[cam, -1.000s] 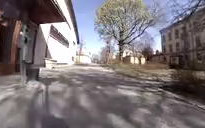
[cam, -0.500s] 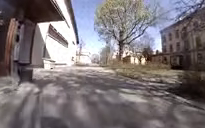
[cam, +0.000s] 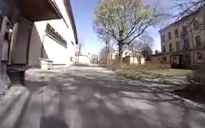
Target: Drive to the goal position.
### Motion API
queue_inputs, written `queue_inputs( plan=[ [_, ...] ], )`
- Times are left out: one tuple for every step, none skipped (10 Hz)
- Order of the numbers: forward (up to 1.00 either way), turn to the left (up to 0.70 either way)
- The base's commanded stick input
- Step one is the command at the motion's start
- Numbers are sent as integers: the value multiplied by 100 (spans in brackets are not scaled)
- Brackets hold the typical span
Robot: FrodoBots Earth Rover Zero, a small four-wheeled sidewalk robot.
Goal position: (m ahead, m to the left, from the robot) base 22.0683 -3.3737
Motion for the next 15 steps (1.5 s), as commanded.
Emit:
queue_inputs(
  plan=[
    [85, 0],
    [85, 0],
    [85, 0],
    [85, 0],
    [85, 0],
    [85, 0],
    [85, 0],
    [85, 0],
    [85, 0],
    [85, 0],
    [85, 0],
    [85, 0],
    [85, 0],
    [85, 0],
    [85, 0]
  ],
)
